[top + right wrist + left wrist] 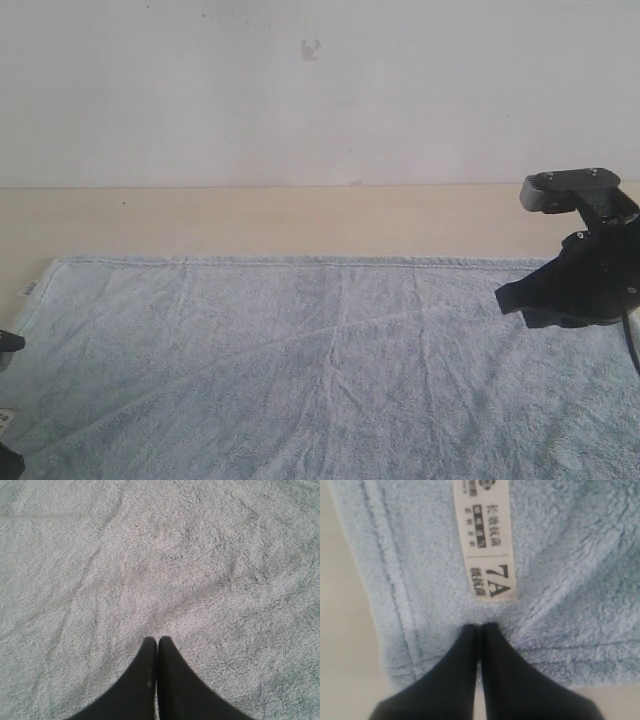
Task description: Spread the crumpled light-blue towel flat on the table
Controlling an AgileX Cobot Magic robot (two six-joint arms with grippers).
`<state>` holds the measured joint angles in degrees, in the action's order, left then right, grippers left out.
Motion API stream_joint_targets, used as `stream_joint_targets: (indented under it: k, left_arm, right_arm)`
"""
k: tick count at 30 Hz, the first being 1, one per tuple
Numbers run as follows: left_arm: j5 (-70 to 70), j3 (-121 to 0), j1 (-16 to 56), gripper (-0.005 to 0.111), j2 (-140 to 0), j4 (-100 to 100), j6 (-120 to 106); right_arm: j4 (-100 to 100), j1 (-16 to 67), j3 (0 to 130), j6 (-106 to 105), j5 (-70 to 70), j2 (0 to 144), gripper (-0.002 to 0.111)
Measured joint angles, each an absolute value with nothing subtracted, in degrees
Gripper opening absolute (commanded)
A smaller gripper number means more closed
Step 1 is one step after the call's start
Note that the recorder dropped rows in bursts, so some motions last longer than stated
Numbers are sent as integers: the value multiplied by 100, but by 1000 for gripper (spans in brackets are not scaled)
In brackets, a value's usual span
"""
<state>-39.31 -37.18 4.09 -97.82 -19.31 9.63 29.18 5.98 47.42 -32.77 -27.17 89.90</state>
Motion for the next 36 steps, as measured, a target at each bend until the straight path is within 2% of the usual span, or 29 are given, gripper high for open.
stream_joint_targets:
  k: [12, 21, 27, 36]
  left_arm:
    - [-4121, -3645, 661, 4, -9031, -3146, 2416]
    - [-3383, -3645, 661, 4, -8218, -3732, 2853]
    - [-2905, -3883, 646, 4, -8411, -4042, 3060]
    - [-2693, -5204, 349, 4, -9680, -4110, 3103]
  right_arm:
    - [2918, 598, 4740, -3277, -2667, 8990, 0]
    - [2602, 249, 4916, -3048, -1817, 9206, 0]
    - [2404, -386, 5422, -3012, -2083, 9903, 0]
    - [2292, -464, 5922, -3034, -2123, 10468, 0]
